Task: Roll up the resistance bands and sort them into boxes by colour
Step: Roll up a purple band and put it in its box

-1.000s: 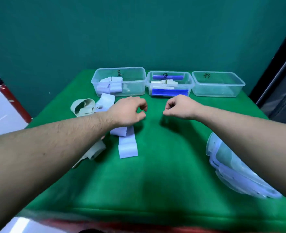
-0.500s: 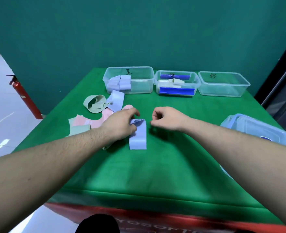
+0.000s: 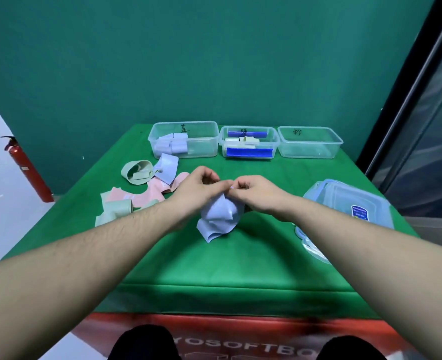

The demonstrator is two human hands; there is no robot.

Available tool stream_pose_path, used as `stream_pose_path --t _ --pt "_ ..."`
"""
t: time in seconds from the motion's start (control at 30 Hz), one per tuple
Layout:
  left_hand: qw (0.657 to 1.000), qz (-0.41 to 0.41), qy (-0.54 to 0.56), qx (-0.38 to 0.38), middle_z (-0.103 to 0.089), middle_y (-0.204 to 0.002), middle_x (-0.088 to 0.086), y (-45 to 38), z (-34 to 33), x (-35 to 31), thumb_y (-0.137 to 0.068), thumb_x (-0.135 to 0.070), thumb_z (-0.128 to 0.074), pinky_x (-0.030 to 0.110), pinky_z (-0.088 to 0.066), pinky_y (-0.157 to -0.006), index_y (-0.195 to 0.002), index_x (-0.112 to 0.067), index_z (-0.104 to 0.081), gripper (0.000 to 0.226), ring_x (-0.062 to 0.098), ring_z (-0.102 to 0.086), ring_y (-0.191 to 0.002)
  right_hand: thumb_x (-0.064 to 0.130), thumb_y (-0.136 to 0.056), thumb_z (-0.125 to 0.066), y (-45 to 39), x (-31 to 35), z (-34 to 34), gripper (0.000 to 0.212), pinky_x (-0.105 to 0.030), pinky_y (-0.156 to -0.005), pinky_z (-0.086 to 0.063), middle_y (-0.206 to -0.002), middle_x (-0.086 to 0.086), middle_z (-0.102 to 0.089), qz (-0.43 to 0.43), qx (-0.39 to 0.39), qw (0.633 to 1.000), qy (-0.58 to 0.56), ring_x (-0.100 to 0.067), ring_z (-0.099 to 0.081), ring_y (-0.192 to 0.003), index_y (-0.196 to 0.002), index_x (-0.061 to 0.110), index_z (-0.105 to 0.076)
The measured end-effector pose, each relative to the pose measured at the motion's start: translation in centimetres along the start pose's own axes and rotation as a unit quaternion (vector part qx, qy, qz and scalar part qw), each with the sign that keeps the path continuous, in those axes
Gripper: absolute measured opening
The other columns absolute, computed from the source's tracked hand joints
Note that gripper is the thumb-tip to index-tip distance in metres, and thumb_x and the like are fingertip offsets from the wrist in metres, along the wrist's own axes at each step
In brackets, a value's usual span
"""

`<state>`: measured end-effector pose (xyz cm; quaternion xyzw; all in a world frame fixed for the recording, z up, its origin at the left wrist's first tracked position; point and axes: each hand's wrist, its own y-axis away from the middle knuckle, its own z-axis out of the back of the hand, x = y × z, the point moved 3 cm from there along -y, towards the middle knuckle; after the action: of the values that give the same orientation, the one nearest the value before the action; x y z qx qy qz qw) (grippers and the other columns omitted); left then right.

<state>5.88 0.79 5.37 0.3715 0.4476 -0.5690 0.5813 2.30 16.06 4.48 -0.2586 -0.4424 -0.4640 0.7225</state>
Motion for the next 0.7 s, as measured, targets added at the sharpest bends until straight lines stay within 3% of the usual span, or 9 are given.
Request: stream_pose_path --t 0.13,0.27,0.43,0.5,0.6,0.7 --pt "0.992 0.023 0.111 0.052 -0.064 -0.106 0.007 1.5 -0.5 -1.5 -0.062 -0.032 -0.084 0.028 -0.052 -0.08 -0.108 -0.02 -0.056 0.055 0.013 -0.062 -0.086 0.032 -0.096 -0.061 2.2 0.8 1.7 0.024 -0.021 -0.047 -0.035 -0.061 0.001 -0.049 -0.049 -0.021 0.995 -0.087 -0.013 -0.043 -0.049 -0.077 0.02 -0.052" --pt "0.978 0.048 0.199 0.04 -0.064 -0.099 0.013 1.5 -1.0 -2.4 -0.086 -0.003 -0.071 0.03 -0.056 -0.068 -0.106 -0.014 -0.056 0.027 0.018 -0.065 -0.075 0.04 -0.097 -0.059 3.2 1.4 2.7 0.022 -0.023 -0.05 -0.032 -0.077 -0.008 -0.058 -0.091 0.015 0.989 -0.113 -0.017 -0.049 -0.06 -0.091 0.018 -0.058" --pt "0.975 0.118 0.19 0.013 -0.062 -0.067 0.004 0.5 -2.7 -0.1 -0.093 -0.018 -0.067 0.02 -0.041 -0.041 -0.093 -0.012 -0.057 0.012 0.011 -0.05 -0.046 0.039 -0.092 -0.064 2.9 -0.3 2.0 0.02 -0.024 -0.056 -0.037 -0.083 -0.003 -0.061 -0.111 0.002 0.987 -0.118 -0.015 -0.052 -0.066 -0.095 0.021 -0.056" --pt "0.972 0.144 0.183 0.02 -0.056 -0.062 0.005 -0.3 -3.6 1.6 -0.093 -0.018 -0.065 0.019 -0.033 -0.037 -0.085 -0.013 -0.055 0.015 0.011 -0.042 -0.041 0.025 -0.092 -0.059 2.5 -1.2 1.6 0.015 -0.027 -0.064 -0.045 -0.094 -0.001 -0.067 -0.11 0.033 0.982 -0.152 -0.015 -0.058 -0.075 -0.108 0.025 -0.06" --pt "0.97 0.173 0.17 0.013 -0.054 -0.062 0.006 -1.8 -4.4 3.9 -0.094 -0.019 -0.064 0.018 -0.028 -0.035 -0.08 -0.014 -0.053 0.018 0.01 -0.04 -0.039 0.011 -0.093 -0.047 2.1 -2.5 0.8 0.035 -0.034 -0.074 -0.055 -0.095 0.001 -0.073 -0.112 0.125 0.96 -0.223 -0.016 -0.065 -0.084 -0.121 0.027 -0.06" --pt "0.971 0.187 0.147 0.039 -0.053 -0.058 0.003 -3.2 -5.1 5.2 -0.099 -0.036 -0.056 0.017 -0.027 -0.036 -0.091 -0.013 -0.059 0.025 0.011 -0.039 -0.036 0.014 -0.093 -0.061 0.3 -4.2 0.7 0.03 -0.031 -0.062 -0.057 -0.086 -0.004 -0.074 -0.111 0.063 0.975 -0.18 -0.019 -0.067 -0.073 -0.122 0.018 -0.058"
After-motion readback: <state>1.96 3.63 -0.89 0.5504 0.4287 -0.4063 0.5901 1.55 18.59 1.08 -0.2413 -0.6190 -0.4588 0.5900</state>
